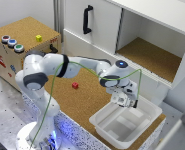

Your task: Move to the white box and store the purple object

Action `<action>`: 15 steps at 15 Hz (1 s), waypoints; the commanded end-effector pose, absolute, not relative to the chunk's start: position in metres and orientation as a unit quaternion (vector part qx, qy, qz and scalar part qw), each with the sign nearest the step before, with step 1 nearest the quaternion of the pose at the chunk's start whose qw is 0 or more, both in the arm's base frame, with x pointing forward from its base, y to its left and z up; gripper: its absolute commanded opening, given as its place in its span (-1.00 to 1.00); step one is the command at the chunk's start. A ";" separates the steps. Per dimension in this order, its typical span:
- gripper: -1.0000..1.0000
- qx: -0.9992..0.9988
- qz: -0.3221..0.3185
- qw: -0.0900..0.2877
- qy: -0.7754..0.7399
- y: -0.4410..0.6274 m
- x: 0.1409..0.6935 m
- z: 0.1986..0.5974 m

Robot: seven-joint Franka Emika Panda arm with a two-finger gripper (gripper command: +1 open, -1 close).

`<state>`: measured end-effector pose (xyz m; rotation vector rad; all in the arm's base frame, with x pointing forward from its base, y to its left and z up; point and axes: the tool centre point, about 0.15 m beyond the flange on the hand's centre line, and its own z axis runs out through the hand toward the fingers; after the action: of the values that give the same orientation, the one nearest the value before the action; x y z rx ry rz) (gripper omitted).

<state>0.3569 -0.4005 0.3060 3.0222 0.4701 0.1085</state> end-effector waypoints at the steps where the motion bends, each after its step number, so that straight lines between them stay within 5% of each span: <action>1: -1.00 0.968 0.016 -0.084 0.236 -0.462 0.397 0.253; 11: -1.00 0.950 -0.008 -0.058 0.308 -0.455 0.394 0.238; 12: 1.00 0.951 -0.006 -0.056 0.304 -0.451 0.394 0.239; 15: 1.00 0.956 0.001 -0.046 0.291 -0.443 0.392 0.250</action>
<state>0.3686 -0.4368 0.2483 3.0281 0.9228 0.0952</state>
